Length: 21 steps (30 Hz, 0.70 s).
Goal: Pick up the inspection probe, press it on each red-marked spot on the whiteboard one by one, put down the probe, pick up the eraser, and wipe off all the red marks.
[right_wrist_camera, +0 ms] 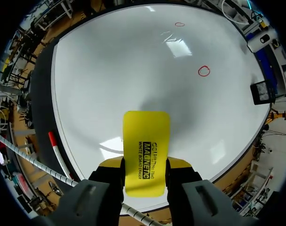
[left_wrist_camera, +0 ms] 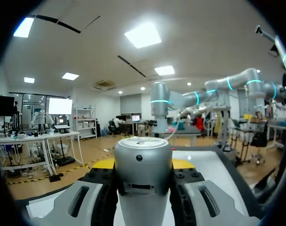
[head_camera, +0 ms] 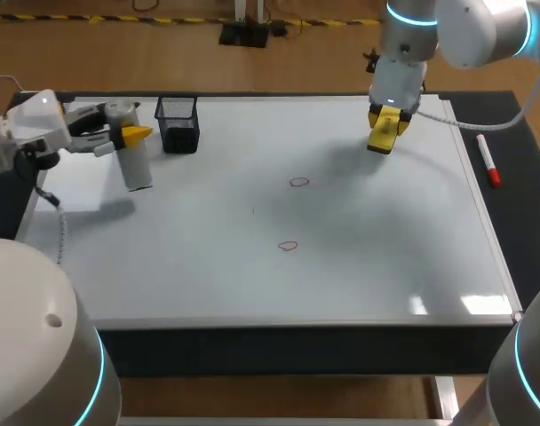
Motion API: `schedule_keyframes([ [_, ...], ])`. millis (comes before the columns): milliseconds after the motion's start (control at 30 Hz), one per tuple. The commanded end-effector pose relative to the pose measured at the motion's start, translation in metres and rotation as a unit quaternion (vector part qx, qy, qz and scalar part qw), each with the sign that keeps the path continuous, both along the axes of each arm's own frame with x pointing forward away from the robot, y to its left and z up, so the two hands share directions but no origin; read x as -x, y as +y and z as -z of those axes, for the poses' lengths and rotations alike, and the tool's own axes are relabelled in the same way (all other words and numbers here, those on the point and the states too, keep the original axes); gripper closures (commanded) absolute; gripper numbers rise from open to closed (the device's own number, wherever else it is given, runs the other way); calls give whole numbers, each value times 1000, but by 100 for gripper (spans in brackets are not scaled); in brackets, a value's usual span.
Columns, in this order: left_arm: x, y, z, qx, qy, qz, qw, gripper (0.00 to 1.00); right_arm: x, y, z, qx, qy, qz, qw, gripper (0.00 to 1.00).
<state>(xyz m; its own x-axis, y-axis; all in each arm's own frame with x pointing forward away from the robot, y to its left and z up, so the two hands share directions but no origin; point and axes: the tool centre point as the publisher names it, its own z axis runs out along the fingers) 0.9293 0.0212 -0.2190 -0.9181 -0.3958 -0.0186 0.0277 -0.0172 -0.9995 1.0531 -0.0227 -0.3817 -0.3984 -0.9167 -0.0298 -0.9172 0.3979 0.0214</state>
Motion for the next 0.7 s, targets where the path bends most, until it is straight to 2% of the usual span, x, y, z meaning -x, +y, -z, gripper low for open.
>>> schedule_keyframes([
  [33, -8, -26, -1, 7, 13, 2, 1000, 100, 0, -1, -1, 2, 0, -1, 1000, 100],
  [233, -12, -58, 2, 21, 31, 4, 999, 100, 0, -1, -1, 2, 0, -1, 1000, 100],
  [267, -13, -64, 2, 13, 33, 4, 999, 100, 0, -1, -1, 2, 0, -1, 1000, 100],
  [700, -23, -141, 0, 6, 43, 44, 998, 100, 0, -1, -1, 2, 0, -1, 1000, 100],
])
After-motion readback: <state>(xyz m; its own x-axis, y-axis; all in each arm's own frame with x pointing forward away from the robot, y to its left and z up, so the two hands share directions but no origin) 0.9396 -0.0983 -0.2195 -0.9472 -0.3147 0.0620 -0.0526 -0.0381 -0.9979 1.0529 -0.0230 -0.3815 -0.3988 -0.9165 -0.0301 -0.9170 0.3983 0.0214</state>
